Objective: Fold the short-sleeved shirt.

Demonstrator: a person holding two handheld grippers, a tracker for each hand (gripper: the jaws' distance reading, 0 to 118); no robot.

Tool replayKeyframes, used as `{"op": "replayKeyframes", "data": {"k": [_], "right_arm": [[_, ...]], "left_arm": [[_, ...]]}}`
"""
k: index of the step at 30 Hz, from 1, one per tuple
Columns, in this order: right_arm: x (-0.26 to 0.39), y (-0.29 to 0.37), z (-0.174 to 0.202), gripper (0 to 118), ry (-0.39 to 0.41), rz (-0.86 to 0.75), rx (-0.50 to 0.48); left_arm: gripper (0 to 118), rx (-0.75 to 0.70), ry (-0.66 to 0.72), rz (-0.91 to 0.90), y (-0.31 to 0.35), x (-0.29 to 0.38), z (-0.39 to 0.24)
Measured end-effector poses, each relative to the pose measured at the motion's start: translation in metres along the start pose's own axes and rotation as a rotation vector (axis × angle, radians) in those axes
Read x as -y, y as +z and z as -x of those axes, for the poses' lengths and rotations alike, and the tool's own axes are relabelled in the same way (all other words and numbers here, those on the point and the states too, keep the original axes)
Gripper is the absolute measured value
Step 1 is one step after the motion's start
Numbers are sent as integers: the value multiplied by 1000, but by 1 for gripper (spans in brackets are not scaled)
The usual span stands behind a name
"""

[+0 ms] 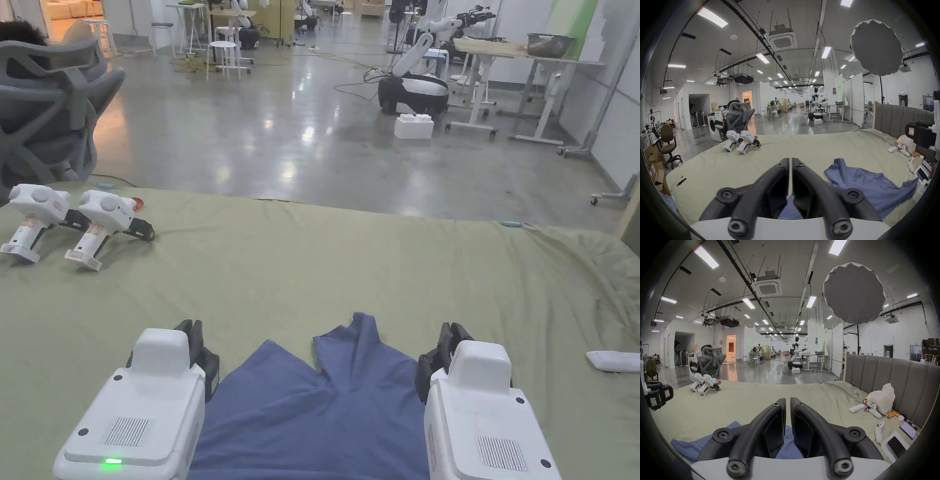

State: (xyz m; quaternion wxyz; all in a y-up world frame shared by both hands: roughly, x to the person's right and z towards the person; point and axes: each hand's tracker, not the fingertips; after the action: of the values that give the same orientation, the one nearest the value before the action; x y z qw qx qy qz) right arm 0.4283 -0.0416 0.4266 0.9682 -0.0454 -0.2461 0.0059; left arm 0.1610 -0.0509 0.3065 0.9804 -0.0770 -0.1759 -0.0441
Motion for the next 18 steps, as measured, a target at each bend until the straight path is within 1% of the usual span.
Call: {"op": "replayKeyframes", "data": {"k": [1,2,4,9,12,14,18], "right_arm": [[-1,0,-1,5,-2,0,-2],[-2,-1,0,2,0,0,-1],[-1,-2,0,2,25,7,-2],[6,-6,0,1,41,29,-21],[12,-7,2,0,49,52,-38],[18,-10,3,0,57,66,-50],[30,-15,7,0,62,109,-69]], "left_arm": [[1,-7,1,-4,0,-1,-3],[0,-8,5,-5,-1,-1,-2],[0,1,23,1,-4,-1,3],[0,-7,18,42,-5,2,19],[0,19,55,178,-7,14,56],[0,-16,104,250,-3,23,81],[0,-99,147,460,1,46,131]]}}
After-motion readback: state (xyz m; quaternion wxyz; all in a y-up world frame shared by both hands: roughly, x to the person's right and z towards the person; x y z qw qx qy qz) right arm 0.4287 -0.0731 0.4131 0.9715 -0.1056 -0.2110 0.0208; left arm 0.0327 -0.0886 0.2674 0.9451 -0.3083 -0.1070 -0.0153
